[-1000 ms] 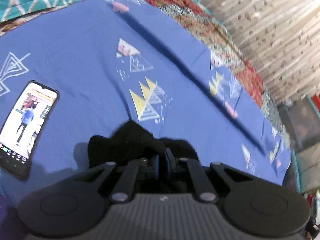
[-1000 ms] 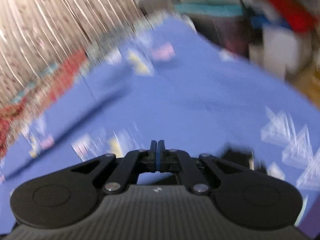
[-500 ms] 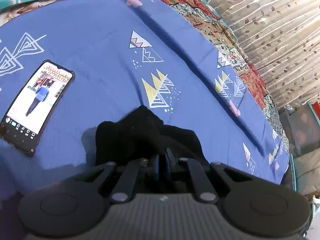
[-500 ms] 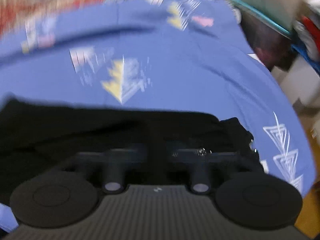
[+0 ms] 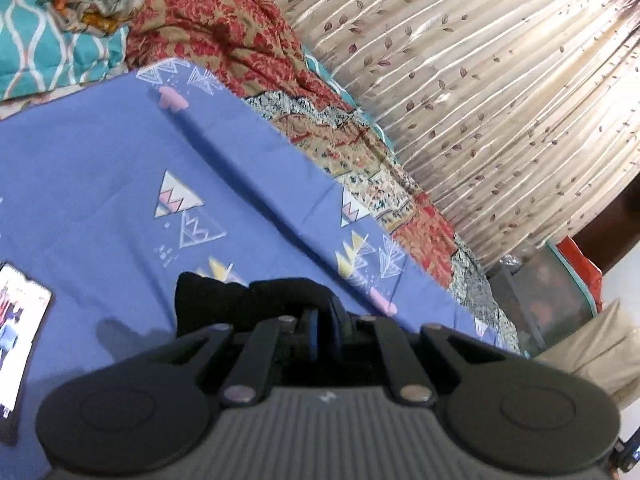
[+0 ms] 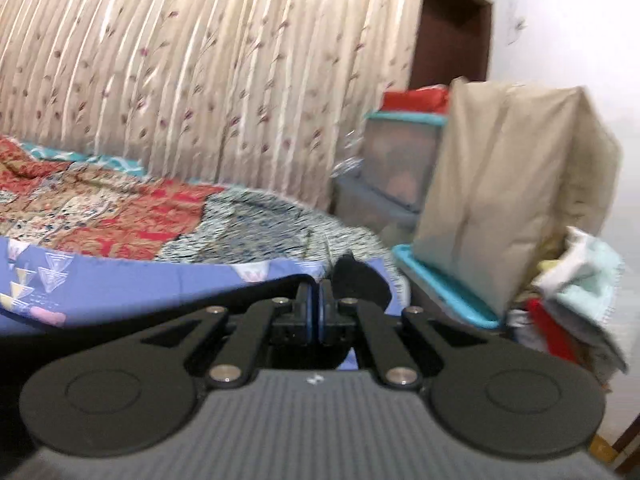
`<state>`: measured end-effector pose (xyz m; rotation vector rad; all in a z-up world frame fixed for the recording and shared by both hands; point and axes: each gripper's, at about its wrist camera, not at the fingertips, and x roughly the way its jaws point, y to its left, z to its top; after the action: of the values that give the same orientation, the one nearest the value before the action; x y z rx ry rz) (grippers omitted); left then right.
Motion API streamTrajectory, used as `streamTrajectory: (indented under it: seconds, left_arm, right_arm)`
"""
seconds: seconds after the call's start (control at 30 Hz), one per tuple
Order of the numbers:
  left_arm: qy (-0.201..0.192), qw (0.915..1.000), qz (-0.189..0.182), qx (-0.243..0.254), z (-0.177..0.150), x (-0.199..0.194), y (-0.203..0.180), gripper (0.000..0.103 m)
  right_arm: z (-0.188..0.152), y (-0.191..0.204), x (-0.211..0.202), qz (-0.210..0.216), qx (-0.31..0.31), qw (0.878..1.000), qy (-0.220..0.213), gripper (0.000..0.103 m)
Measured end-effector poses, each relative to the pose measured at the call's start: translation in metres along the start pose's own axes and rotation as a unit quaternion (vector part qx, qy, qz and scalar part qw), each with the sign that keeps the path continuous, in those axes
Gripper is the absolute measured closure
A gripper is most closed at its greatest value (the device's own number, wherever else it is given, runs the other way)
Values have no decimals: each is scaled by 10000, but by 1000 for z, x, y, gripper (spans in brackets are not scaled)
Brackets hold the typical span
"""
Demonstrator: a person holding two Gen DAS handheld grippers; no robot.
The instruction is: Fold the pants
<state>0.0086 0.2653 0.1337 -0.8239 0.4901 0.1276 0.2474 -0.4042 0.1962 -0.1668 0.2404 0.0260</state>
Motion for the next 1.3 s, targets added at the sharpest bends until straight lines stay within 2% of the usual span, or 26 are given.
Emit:
streamTrajectory:
  seconds: [0.07, 0.13, 0.2, 0.23, 0.3, 0.33, 0.43, 0.5, 0.57, 0.67, 0.7, 0.8, 0.9, 1.0, 1.1, 1.2, 1.3]
  left_arm:
    - [333, 9994, 120, -57, -22, 6, 18, 96]
    - [859, 9949, 518, -142, -53, 21, 40, 96]
    - [1409, 9850, 893, -443, -87, 37, 66, 96]
    - [1593, 9810, 895, -654, -100, 40, 76, 96]
    - [1703, 9775, 812, -941, -115, 38, 86, 93]
    - [1661, 9785, 792, -935, -115, 35, 85, 93]
    - [1510, 9817, 757, -883, -107, 31, 78, 87]
    - [1476, 9828, 703, -854, -108, 32, 66, 71]
    - [1530, 9852, 501, -586, -116, 33, 47, 68]
    - [1569, 9864, 486, 72, -137, 36, 17, 64]
    - [1623, 9855, 449, 207, -144, 39, 11, 64]
    - [1875, 9810, 219, 453, -163, 42, 2, 62]
    - [1951, 9788, 114, 613, -170, 40, 3, 58]
    - [1850, 9808, 212, 580, -169, 38, 9, 55]
    - [1921, 9794, 415, 453, -168, 43, 21, 57]
    - [1926, 9799, 363, 377, -167, 39, 28, 58]
    - [1872, 9812, 317, 349, -165, 37, 30, 56]
  right_arm:
    - [-37, -7, -6, 7, 9, 9998, 215, 96]
    - [-89, -12, -5, -79, 18, 9960, 893, 92]
    - [-150, -21, 5, -273, 236, 9821, 1849, 91]
    - [-176, -27, 9, -427, 419, 9715, 2292, 91]
    - [-205, -40, 6, -414, 1031, 9575, 2662, 88]
    - [-210, -46, 3, -330, 1407, 9524, 2684, 87]
    - [-206, -61, 1, -95, 2277, 9398, 2547, 86]
    - [-197, -57, 5, 101, 2668, 9315, 2470, 85]
    - [-191, -49, 8, 550, 2920, 9235, 2426, 82]
    - [-182, -12, 6, 957, 2691, 9264, 2452, 75]
    - [-182, 1, 7, 1114, 2654, 9237, 2529, 75]
    - [-186, 29, 5, 1601, 2811, 9059, 2733, 75]
    - [-192, 53, 3, 1917, 2912, 8902, 2931, 75]
    - [-197, 70, -3, 2189, 3043, 8739, 3097, 75]
    - [-196, 84, -3, 2355, 3021, 8648, 3246, 74]
    - [-195, 96, -5, 2546, 3062, 8531, 3373, 73]
    - [-194, 107, -11, 2699, 3058, 8466, 3421, 70]
